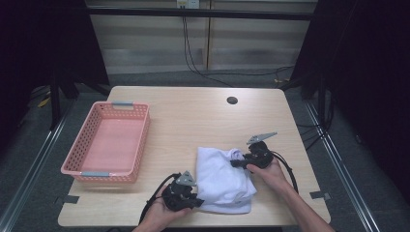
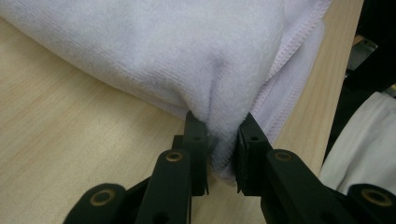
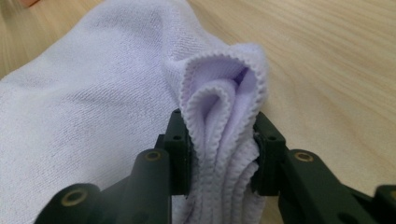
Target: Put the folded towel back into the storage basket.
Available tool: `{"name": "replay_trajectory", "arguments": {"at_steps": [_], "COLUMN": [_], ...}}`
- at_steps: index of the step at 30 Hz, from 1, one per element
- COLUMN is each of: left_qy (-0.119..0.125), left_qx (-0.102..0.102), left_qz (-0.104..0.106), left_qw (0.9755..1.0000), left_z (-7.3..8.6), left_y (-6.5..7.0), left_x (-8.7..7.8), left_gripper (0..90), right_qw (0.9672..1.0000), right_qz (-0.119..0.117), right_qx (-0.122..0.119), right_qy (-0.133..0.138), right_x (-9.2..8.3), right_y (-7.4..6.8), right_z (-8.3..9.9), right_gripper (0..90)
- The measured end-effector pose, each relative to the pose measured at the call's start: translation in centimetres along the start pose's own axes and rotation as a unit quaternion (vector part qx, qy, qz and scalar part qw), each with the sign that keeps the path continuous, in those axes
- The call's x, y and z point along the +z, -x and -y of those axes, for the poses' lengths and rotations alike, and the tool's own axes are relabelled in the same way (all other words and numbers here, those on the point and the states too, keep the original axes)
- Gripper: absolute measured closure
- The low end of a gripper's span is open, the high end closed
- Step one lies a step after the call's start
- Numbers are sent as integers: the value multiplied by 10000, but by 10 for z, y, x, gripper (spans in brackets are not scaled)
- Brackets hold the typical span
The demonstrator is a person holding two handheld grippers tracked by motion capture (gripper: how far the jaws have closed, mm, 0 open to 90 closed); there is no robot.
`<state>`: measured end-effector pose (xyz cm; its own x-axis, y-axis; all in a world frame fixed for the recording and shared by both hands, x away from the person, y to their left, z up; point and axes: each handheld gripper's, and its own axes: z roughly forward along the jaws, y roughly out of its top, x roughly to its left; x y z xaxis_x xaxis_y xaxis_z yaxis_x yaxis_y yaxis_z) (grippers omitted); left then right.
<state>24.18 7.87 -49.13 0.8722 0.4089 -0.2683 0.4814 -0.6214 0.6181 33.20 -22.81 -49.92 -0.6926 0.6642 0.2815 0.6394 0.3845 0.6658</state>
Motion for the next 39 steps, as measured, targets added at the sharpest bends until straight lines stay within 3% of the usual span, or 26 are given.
{"name": "replay_trajectory", "arguments": {"at_steps": [1, 2, 6, 7, 12, 20, 22, 23, 24, 28, 32, 33, 34, 37, 39], "left_qy": [11, 209, 281, 366, 539, 1062, 1110, 1156, 1246, 1498, 1719, 1875, 1875, 2040, 2069], "left_qx": [-30, -108, -126, -145, -202, -157, -139, -96, -140, -204, -280, -336, -336, -418, -495], "left_qz": [46, 167, 105, 209, 250, 223, 182, 120, 124, 46, -101, -171, -171, -286, -363], "left_qw": [10000, 9996, 9995, 9990, 9980, 9940, 9936, 9932, 9920, 9885, 9847, 9815, 9815, 9777, 9764], "left_z": [0, 0, -3, -4, -11, -26, -30, -32, -33, -36, -32, -29, -29, -21, -14], "left_y": [-1, -2, -2, -3, -6, -17, -21, -23, -26, -40, -52, -58, -58, -66, -72], "left_x": [-1, -3, -9, -10, -24, -67, -79, -86, -93, -124, -156, -172, -172, -193, -203], "left_gripper": [785, 795, 806, 808, 811, 811, 811, 811, 811, 812, 811, 812, 812, 812, 812], "right_qw": [10000, 10000, 9999, 9998, 9997, 9976, 9974, 9970, 9970, 9960, 9938, 9929, 9929, 9909, 9907], "right_qz": [20, 9, -38, -42, -127, -395, -407, -447, -447, -564, -761, -846, -846, -1012, -1027], "right_qx": [11, 73, 138, 176, 171, 216, 171, 117, 117, -5, -110, -187, -187, -300, -329], "right_qy": [-11, -1, 25, 34, 120, 525, 574, 622, 622, 698, 802, 809, 809, 839, 829], "right_x": [0, -1, -3, -3, -9, -18, -20, -20, -20, -15, -3, 4, 4, 19, 23], "right_y": [0, 0, 2, 2, 1, 1, -2, -5, -5, -12, -20, -26, -26, -40, -44], "right_z": [0, -1, -4, -6, -17, -52, -66, -81, -81, -119, -155, -171, -171, -202, -209], "right_gripper": [673, 685, 697, 698, 702, 704, 705, 705, 705, 705, 706, 706, 706, 707, 707]}}
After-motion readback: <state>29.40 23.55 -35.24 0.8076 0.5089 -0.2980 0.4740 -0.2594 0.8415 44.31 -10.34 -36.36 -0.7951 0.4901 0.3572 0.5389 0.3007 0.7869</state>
